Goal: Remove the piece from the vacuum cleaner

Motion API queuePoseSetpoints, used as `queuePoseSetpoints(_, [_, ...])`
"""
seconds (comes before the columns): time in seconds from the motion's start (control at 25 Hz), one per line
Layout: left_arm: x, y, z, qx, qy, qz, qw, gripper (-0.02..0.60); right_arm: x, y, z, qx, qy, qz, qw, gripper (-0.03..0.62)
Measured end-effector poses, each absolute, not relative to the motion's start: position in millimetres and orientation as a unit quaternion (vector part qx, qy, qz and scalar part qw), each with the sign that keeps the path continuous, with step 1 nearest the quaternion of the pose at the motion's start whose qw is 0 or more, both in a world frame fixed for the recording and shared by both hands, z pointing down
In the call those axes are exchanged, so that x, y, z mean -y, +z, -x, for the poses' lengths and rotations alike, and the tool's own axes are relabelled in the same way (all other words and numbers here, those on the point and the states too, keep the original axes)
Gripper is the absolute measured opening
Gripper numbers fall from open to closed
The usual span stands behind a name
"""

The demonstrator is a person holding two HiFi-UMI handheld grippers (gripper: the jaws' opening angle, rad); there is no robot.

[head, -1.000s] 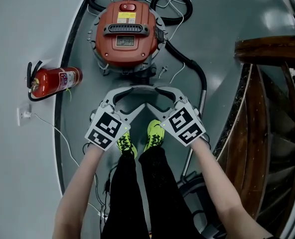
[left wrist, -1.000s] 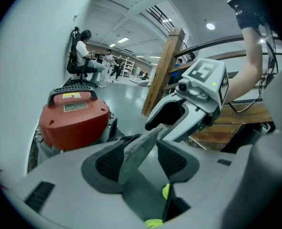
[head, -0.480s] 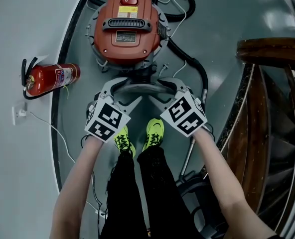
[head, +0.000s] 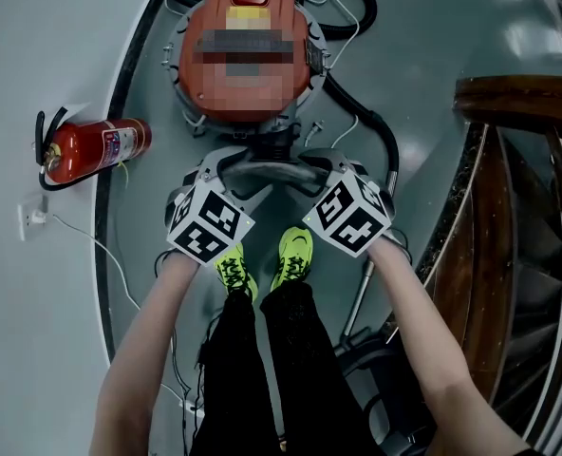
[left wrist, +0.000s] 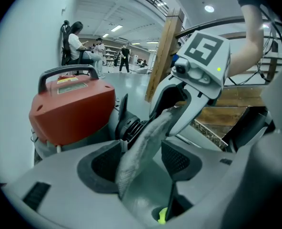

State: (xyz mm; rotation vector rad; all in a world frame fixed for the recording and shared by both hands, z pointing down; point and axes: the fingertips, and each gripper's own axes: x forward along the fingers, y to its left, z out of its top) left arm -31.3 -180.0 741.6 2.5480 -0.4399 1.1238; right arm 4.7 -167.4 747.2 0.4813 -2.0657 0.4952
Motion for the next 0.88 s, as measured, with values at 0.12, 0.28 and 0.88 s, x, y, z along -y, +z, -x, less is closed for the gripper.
queuePoseSetpoints(0.12, [180,745,31,0.151,0.398,-0.890,0.161,0.267,170,750,-5,0.838,0.197,-0.194,0.470,0.209])
queuePoseSetpoints(0.28, [182,748,31,0.153,0.399,-0.889,0.161,0.267,172,756,-8,0.834,0.193,-0.192,0.480,0.200])
queuePoseSetpoints(0.88, [189,747,35,0.160,0.391,-0.891,0.165,0.118,171,759,-7,0.838,0.191,-0.178,0.480,0.120])
